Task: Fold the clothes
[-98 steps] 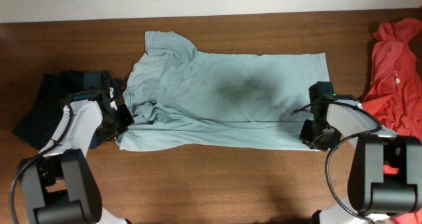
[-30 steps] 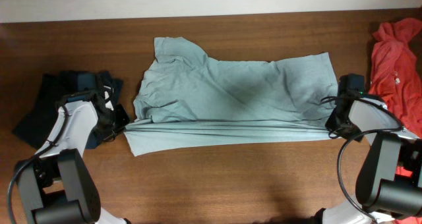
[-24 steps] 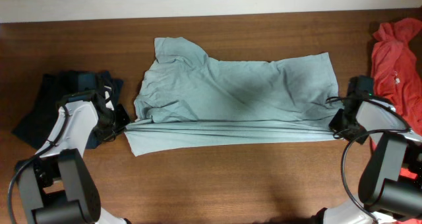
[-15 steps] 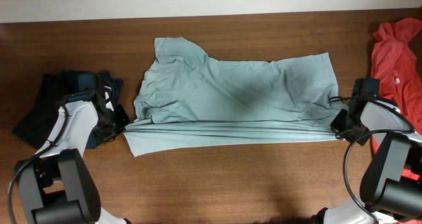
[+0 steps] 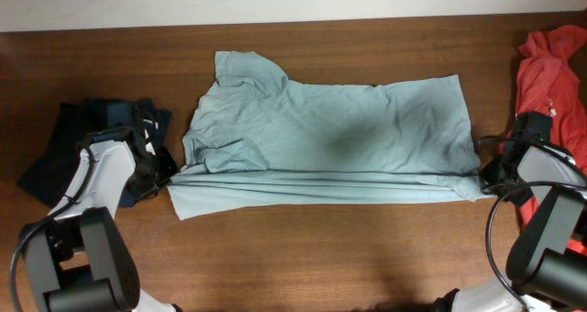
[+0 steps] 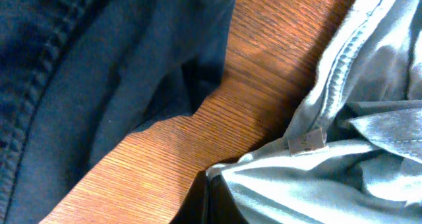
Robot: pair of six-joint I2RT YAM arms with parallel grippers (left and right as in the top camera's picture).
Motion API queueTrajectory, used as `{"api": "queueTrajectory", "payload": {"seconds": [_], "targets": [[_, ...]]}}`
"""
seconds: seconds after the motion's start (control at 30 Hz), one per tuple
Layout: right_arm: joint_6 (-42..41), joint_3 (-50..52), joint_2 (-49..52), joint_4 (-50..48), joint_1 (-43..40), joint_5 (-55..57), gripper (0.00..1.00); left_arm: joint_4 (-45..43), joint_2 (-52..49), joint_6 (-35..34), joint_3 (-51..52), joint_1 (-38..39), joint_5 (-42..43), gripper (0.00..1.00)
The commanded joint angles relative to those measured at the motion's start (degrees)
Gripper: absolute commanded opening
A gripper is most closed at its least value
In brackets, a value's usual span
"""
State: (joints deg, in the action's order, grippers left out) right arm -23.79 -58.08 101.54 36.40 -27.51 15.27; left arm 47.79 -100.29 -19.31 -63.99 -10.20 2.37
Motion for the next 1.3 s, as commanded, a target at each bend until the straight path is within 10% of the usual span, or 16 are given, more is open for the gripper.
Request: {"api": "queueTrajectory", "payload": {"seconds": [0.0, 0.73, 1.27], "targets": [[0.0, -1.14, -1.18, -1.64, -1.03, -0.2, 0.14, -0.13, 0.33, -0.31, -0.59, -0.74, -3.76, 0.0], [13.07, -1.16, -13.09, 11.06, -0.81, -34.38, 0.25, -0.13, 0.35, -0.31, -0.59, -0.72, -3.69, 0.0], [11.02, -0.96, -16.39, 20.33, 18.49, -24.3, 0.35, -0.39, 0.35, -0.31, -0.59, -0.72, -3.72, 0.0]]}}
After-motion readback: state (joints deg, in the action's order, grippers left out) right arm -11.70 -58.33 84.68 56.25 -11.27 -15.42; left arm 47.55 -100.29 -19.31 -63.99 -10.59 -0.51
